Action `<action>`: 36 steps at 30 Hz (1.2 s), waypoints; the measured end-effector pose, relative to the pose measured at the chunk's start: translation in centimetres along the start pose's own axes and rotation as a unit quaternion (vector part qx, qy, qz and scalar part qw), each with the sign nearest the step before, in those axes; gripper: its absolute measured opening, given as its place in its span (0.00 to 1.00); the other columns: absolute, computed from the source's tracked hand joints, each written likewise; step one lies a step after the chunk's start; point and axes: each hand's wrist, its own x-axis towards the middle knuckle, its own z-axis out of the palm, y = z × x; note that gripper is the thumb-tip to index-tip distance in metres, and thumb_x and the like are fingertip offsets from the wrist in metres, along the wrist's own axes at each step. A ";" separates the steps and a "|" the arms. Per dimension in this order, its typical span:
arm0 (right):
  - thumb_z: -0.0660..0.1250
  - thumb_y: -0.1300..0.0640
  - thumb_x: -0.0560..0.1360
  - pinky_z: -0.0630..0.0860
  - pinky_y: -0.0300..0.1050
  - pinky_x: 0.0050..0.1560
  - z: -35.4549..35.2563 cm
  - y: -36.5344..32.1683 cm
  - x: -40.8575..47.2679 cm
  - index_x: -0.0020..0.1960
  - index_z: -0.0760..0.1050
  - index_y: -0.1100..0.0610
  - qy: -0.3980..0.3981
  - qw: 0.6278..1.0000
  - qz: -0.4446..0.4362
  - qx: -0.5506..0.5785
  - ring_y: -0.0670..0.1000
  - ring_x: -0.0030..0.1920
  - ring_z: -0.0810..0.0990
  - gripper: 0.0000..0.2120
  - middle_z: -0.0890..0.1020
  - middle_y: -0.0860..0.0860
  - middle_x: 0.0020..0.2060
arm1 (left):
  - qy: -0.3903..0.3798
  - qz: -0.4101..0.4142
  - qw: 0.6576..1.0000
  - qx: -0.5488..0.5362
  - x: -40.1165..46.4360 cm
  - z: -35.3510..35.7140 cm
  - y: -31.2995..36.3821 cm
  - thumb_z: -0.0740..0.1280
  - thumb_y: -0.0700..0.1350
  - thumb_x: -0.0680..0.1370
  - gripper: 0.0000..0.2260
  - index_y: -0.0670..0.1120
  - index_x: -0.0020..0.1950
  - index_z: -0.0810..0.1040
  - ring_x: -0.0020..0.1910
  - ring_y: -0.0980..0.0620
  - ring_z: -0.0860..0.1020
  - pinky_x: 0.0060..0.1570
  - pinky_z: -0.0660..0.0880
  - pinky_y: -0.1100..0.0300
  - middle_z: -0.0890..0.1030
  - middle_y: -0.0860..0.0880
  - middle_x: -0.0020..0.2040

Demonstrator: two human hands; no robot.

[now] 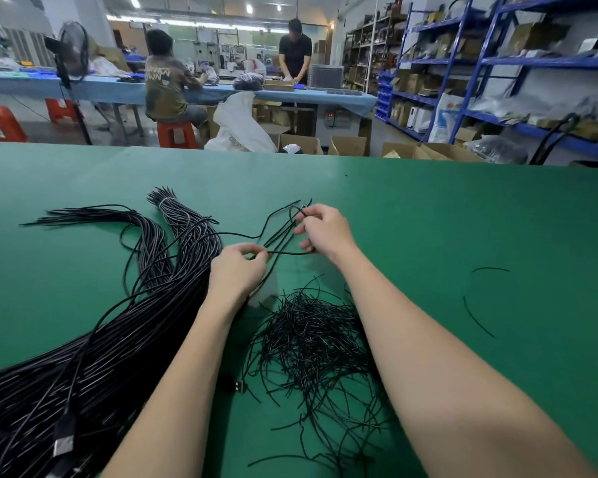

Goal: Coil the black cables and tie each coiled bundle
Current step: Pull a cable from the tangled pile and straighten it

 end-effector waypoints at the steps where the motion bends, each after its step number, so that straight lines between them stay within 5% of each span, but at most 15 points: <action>1: 0.56 0.63 0.77 0.83 0.50 0.48 -0.2 0.5 -0.2 0.57 0.76 0.54 0.013 0.998 0.005 -0.064 0.53 0.42 0.84 0.14 0.82 0.57 0.55 | 0.007 0.015 1.000 0.027 0.0 0.2 0.4 0.66 0.52 0.77 0.07 0.57 0.49 0.84 0.40 0.54 0.79 0.38 0.71 0.66 0.83 0.53 0.43; 4: 0.59 0.61 0.78 0.70 0.54 0.71 -0.8 1.8 -0.7 0.79 0.62 0.57 0.063 0.977 0.011 -0.201 0.59 0.72 0.72 0.29 0.67 0.57 0.77 | 0.020 0.087 0.992 0.090 0.0 0.8 2.2 0.63 0.51 0.78 0.08 0.55 0.51 0.81 0.47 0.49 0.76 0.45 0.70 0.58 0.84 0.52 0.46; 6: 0.61 0.59 0.79 0.60 0.53 0.76 -0.8 2.1 -1.6 0.83 0.54 0.55 0.106 0.971 -0.045 -0.211 0.56 0.80 0.59 0.34 0.55 0.54 0.82 | 0.023 0.142 0.984 0.108 0.6 1.3 3.9 0.60 0.49 0.79 0.08 0.52 0.54 0.78 0.52 0.46 0.73 0.51 0.69 0.54 0.83 0.49 0.48; 8: 0.61 0.57 0.80 0.56 0.53 0.78 -0.8 2.3 -2.2 0.79 0.65 0.50 0.113 0.957 -0.132 -0.230 0.53 0.81 0.57 0.28 0.61 0.51 0.81 | 0.028 0.196 0.973 0.122 1.2 1.7 5.7 0.59 0.47 0.80 0.09 0.48 0.56 0.74 0.55 0.44 0.72 0.54 0.65 0.52 0.82 0.47 0.49; 10: 0.61 0.54 0.81 0.72 0.53 0.68 -0.9 2.4 -2.7 0.57 0.82 0.44 0.086 0.963 -0.162 -0.196 0.54 0.67 0.77 0.13 0.84 0.48 0.60 | 0.017 0.243 0.963 0.112 1.8 1.8 7.2 0.59 0.46 0.80 0.08 0.47 0.57 0.72 0.56 0.44 0.72 0.55 0.64 0.51 0.82 0.47 0.48; 12: 0.61 0.52 0.81 0.79 0.49 0.43 -1.0 2.5 -3.1 0.38 0.80 0.49 0.073 0.987 -0.121 -0.075 0.52 0.38 0.86 0.16 0.83 0.45 0.31 | 0.005 0.289 0.952 0.097 1.9 1.8 7.5 0.61 0.45 0.79 0.08 0.47 0.58 0.72 0.56 0.45 0.71 0.56 0.65 0.51 0.81 0.49 0.48; 15: 0.62 0.52 0.81 0.80 0.50 0.41 -1.3 3.2 -3.1 0.38 0.80 0.49 0.134 0.989 -0.066 -0.011 0.48 0.27 0.80 0.15 0.80 0.45 0.26 | 0.117 0.360 0.922 0.081 1.2 1.9 6.6 0.67 0.48 0.77 0.07 0.48 0.54 0.77 0.54 0.47 0.72 0.52 0.69 0.52 0.80 0.51 0.49; 17: 0.61 0.54 0.81 0.80 0.49 0.39 -1.6 3.4 -3.2 0.42 0.80 0.48 0.168 0.984 -0.051 0.036 0.47 0.24 0.76 0.13 0.80 0.46 0.26 | 0.149 0.315 0.937 0.021 0.3 2.4 5.8 0.67 0.56 0.77 0.11 0.50 0.43 0.78 0.42 0.52 0.76 0.41 0.71 0.56 0.80 0.54 0.38; 19: 0.60 0.57 0.83 0.78 0.47 0.36 -2.2 3.4 -3.4 0.47 0.79 0.48 0.148 0.981 -0.061 0.108 0.47 0.23 0.73 0.11 0.80 0.47 0.27 | 0.013 0.147 0.987 -0.061 -0.2 2.7 5.7 0.60 0.68 0.76 0.25 0.47 0.37 0.80 0.35 0.52 0.79 0.37 0.74 0.57 0.82 0.53 0.31; 21: 0.61 0.61 0.84 0.75 0.42 0.31 -3.2 3.3 -4.1 0.51 0.80 0.52 0.088 0.980 -0.085 0.154 0.46 0.23 0.69 0.10 0.78 0.48 0.27 | -0.126 0.011 0.983 -0.136 0.0 2.8 5.7 0.55 0.73 0.75 0.31 0.49 0.45 0.83 0.43 0.51 0.82 0.46 0.79 0.54 0.86 0.53 0.41; 23: 0.62 0.63 0.82 0.70 0.37 0.27 -4.4 3.9 -4.6 0.49 0.82 0.55 0.059 0.984 -0.103 0.134 0.44 0.24 0.69 0.11 0.76 0.48 0.26 | -0.155 -0.033 0.967 -0.199 0.9 2.6 5.9 0.54 0.73 0.76 0.33 0.47 0.62 0.79 0.57 0.48 0.79 0.61 0.76 0.48 0.83 0.50 0.59; 25: 0.63 0.63 0.81 0.66 0.34 0.27 -5.4 4.8 -5.0 0.47 0.83 0.55 0.068 0.989 -0.099 0.084 0.42 0.26 0.70 0.11 0.76 0.45 0.26 | -0.151 -0.073 0.926 -0.338 2.1 2.3 6.4 0.54 0.66 0.81 0.29 0.46 0.70 0.73 0.62 0.47 0.76 0.63 0.74 0.49 0.79 0.47 0.64; 30: 0.64 0.58 0.80 0.67 0.30 0.27 -6.5 7.4 -5.9 0.42 0.83 0.51 0.083 0.995 -0.044 -0.036 0.39 0.25 0.69 0.12 0.80 0.38 0.27 | -0.121 -0.119 0.741 -0.650 3.9 0.6 6.9 0.47 0.54 0.87 0.25 0.42 0.63 0.78 0.61 0.46 0.80 0.60 0.76 0.53 0.82 0.44 0.63; 32: 0.64 0.53 0.78 0.72 0.38 0.33 -6.5 7.9 -6.1 0.40 0.83 0.49 0.085 0.990 -0.017 -0.114 0.38 0.27 0.73 0.11 0.82 0.38 0.30 | -0.142 -0.090 0.705 -0.689 3.1 0.6 6.8 0.46 0.53 0.87 0.25 0.41 0.61 0.79 0.59 0.46 0.82 0.59 0.78 0.53 0.83 0.43 0.61; 36: 0.64 0.35 0.73 0.77 0.41 0.47 -4.3 6.4 -6.4 0.47 0.82 0.44 0.035 0.990 -0.068 -0.118 0.40 0.43 0.83 0.16 0.86 0.38 0.39 | -0.221 0.033 0.864 -0.451 0.7 2.3 6.2 0.42 0.54 0.87 0.27 0.45 0.60 0.79 0.60 0.53 0.81 0.58 0.76 0.56 0.83 0.46 0.62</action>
